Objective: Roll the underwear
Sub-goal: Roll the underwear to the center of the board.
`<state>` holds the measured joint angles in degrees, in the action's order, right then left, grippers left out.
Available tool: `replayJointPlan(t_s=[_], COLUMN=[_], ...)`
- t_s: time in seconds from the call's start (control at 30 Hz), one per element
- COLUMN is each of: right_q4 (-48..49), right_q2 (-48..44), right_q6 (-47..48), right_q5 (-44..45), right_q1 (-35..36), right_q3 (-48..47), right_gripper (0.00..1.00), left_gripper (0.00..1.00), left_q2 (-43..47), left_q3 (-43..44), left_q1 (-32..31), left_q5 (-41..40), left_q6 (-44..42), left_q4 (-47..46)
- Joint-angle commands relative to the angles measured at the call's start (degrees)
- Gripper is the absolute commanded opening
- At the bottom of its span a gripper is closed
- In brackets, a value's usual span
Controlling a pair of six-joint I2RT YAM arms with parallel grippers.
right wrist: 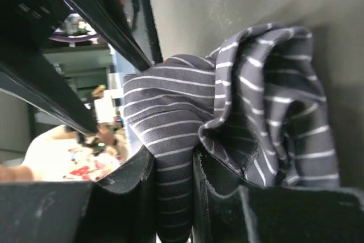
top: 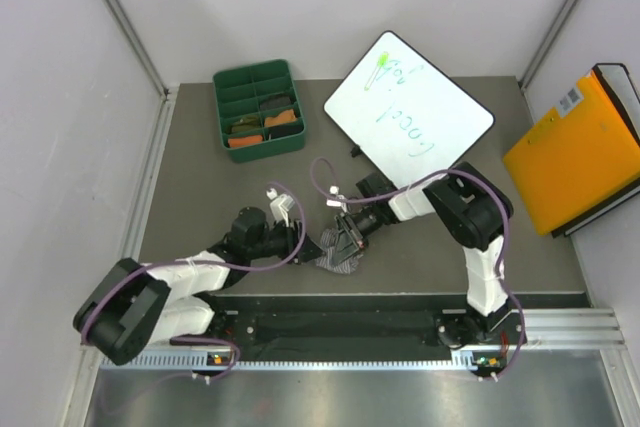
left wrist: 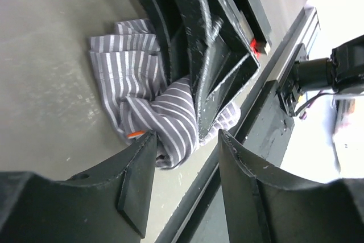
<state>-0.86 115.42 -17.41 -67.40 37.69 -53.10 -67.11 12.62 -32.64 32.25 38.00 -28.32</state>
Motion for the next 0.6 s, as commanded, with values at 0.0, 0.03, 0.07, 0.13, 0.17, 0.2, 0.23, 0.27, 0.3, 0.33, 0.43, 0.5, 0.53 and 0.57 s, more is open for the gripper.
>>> replayJointPlan(t_s=[0.0, 0.03, 0.07, 0.13, 0.17, 0.2, 0.23, 0.27, 0.3, 0.33, 0.43, 0.5, 0.53, 0.57], right_q4=[-0.46, 0.24, 0.51, 0.51, 0.51, 0.42, -0.88, -2.46, -3.43, -3.97, -5.99, -7.74, -8.27, -9.32], right_q2=[2.79, 3.32, 3.41, 3.15, 2.8, 2.28, 0.88, -0.09, -0.89, -2.2, -7.03, -11.08, -12.22, -14.93], right_q6=[-0.08, -0.34, -0.87, -1.22, -1.22, -0.44, 0.09, 0.79, 1.93, 2.03, 2.2, 2.81, 2.82, 2.91], right_q5=[-4.06, -4.41, -5.02, -5.11, -5.03, -4.76, -4.68, -3.72, -3.01, -2.48, 1.9, 4.19, 6.73, 8.14], right_q1=[-1.22, -1.3, -1.48, -1.74, -1.83, -1.83, -1.83, -1.92, -2.44, -2.54, -3.67, -4.03, -4.55, -4.82], right_q3=[-1.74, -1.74, -1.66, -1.92, -1.92, -2.27, -2.27, -2.36, -2.44, -2.18, -1.13, -0.34, -0.08, 0.54], right_gripper=[0.0, 0.0, 0.0, 0.0, 0.04, 0.08, 0.12, 0.25, 0.32, 0.37, 0.62, 0.69, 0.69, 0.71], left_gripper=[0.51, 0.51, 0.5, 0.42, 0.2, 0.08, 0.0, 0.0, 0.0, 0.0, 0.0, 0.0, 0.0, 0.0], left_q2=[-5.03, -6.09, -7.15, -10.57, -11.54, -13.2, -13.92, -14.45, -15.41, -15.85, -17.79, -18.93, -19.37, -19.98], left_q3=[-0.49, -0.23, 0.21, 0.56, 0.91, 1.35, 1.96, 3.79, 4.77, 5.82, 9.08, 10.14, 10.4, 11.19], left_q1=[-2.68, -3.21, -4.09, -4.62, -4.71, -4.71, -4.71, -4.71, -4.71, -4.62, -3.66, -3.04, -2.52, -2.25], left_q5=[-1.66, -2.36, -2.54, -2.89, -3.85, -4.64, -5.7, -8.67, -9.65, -10.71, -11.34, -10.46, -10.28, -10.02], left_q6=[0.67, 0.67, 0.76, 0.76, 0.85, 1.28, 1.46, 1.81, 1.82, 1.82, 2.6, 4.1, 4.45, 4.71], left_q4=[-12.27, -12.72, -13.25, -14.48, -14.4, -13.88, -9.87, -7.13, -4.41, -1.94, 4.84, 6.78, 7.39, 8.96])
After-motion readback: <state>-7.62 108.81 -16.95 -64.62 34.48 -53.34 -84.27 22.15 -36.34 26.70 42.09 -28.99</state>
